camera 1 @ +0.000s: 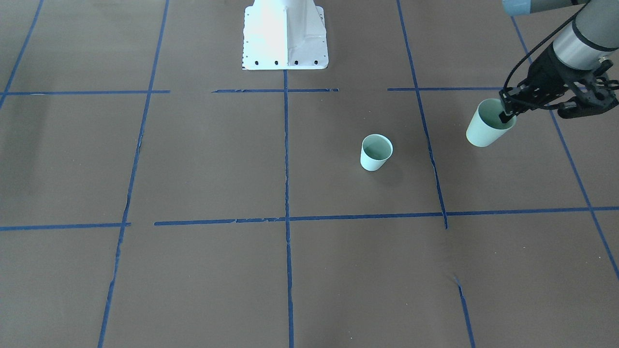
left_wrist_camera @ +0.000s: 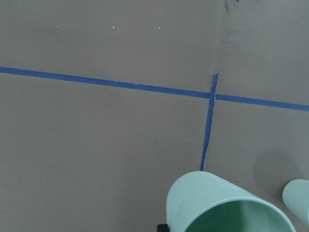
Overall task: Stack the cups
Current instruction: 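Lift the cup with the left gripper and carry it toward the other cup, then lower the held cup into the other pale green cup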
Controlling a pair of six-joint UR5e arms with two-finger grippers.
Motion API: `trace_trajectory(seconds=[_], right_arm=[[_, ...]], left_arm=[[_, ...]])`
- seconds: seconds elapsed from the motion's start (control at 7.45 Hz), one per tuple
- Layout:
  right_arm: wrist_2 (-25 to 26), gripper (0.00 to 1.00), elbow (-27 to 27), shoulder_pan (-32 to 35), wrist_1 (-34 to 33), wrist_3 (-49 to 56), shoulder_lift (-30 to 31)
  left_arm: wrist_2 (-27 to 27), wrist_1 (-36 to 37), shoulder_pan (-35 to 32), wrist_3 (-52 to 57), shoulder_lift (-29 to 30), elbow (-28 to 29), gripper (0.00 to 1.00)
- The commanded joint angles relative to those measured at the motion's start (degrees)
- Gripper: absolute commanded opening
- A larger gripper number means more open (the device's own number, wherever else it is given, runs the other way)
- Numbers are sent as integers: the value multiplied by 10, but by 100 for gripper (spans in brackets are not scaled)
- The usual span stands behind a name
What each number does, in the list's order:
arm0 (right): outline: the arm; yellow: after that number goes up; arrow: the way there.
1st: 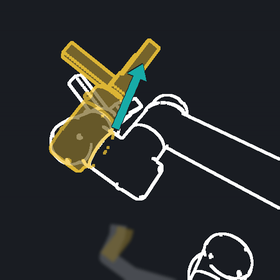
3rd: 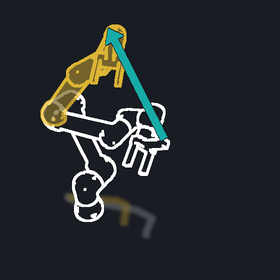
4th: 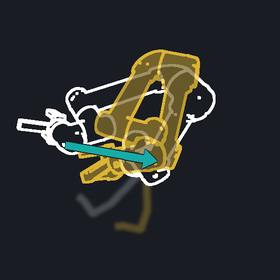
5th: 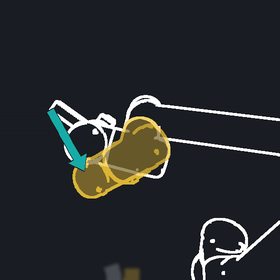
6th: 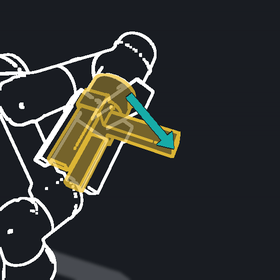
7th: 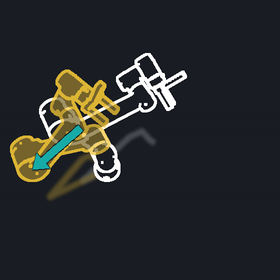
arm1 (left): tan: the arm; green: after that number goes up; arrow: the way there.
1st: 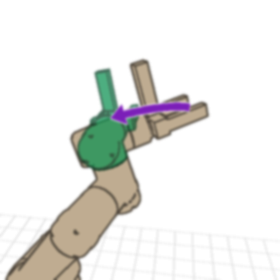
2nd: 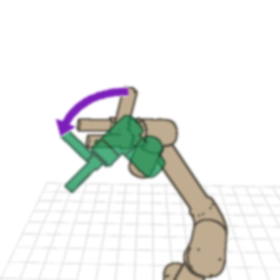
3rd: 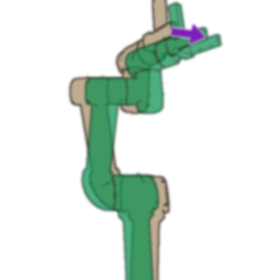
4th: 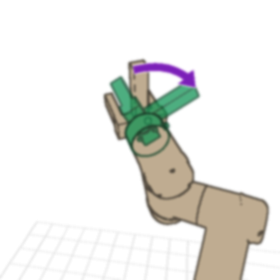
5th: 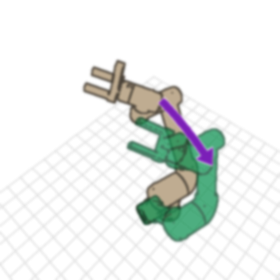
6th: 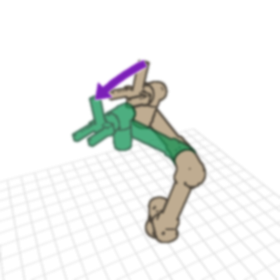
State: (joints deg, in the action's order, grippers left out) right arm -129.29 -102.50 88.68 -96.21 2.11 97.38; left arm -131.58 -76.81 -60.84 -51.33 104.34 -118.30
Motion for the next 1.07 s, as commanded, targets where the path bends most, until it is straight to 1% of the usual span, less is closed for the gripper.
trace_trajectory(seconds=[0.0,0.13,0.4,0.54,0.94], right_arm=[[0,100,-1,0,0,0,0],[0,100,0,0,1,0,0],[0,100,-1,0,0,0,0],[0,100,0,0,0,0,0],[0,100,0,0,1,0,0]], left_arm=[[-1,3,75,-112,60,4,0],[0,-16,95,-136,75,19,0],[2,-85,112,-173,79,59,0],[3,-89,117,-174,89,71,0],[3,-91,139,-179,90,85,0]])
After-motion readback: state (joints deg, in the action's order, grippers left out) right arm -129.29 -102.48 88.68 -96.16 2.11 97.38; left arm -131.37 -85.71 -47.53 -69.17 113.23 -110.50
